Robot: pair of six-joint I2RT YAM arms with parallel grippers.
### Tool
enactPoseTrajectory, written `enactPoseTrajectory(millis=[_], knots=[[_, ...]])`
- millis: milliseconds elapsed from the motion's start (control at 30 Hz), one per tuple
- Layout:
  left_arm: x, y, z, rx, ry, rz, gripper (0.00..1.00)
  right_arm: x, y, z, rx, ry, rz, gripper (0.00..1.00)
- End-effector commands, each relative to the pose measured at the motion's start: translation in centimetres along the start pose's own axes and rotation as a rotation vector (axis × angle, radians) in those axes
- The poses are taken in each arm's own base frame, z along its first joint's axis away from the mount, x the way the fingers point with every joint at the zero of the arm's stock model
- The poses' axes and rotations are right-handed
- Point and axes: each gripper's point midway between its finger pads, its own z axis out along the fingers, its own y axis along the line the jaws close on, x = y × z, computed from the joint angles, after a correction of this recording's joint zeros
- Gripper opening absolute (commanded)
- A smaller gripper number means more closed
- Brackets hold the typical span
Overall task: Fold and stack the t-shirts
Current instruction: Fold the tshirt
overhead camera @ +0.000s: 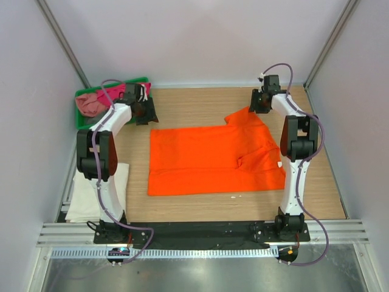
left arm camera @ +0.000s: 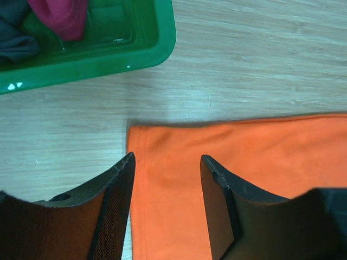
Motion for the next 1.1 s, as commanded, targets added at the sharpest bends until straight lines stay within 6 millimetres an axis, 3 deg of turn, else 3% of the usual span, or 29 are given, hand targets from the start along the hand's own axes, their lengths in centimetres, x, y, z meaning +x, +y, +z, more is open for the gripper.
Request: enactPoseTrajectory(millis=[0,367,533,733,933,1067], knots=[[-1.5,0.6,0.7,-0.011,-0.038,0.033,0.53,-0.5,0.8,0.3,-0.059,-0.011,-0.023,0.44],[-0.7,1.7,2.0,-0.040,-0.008,0.036,0.55,1.6,-0.6,2.0,0.003,0.065,-0.020,0.41],[-0.3,1.7,2.1,-0.037,0.002,0.027,0.55,1.1,-1.5,1.7,0.055,0.056,-0.036,0.46],[0.0,2.7,2.3,-0.086,-0.001,0.018,0.55,-1.2,-1.7,-0.5,0.104,0.007,-0.079,0.47],[0.1,2.8,2.8,-0.089,0.009,0.008,0.54,0.2,-1.4,-0.4,0.103,0.036,-0.099,0.47],[0.1,2.6,2.9,-0.081,0.008,0.005,0.54,-0.4,-1.5,-0.7,0.146,0.018,-0.124,0.48]])
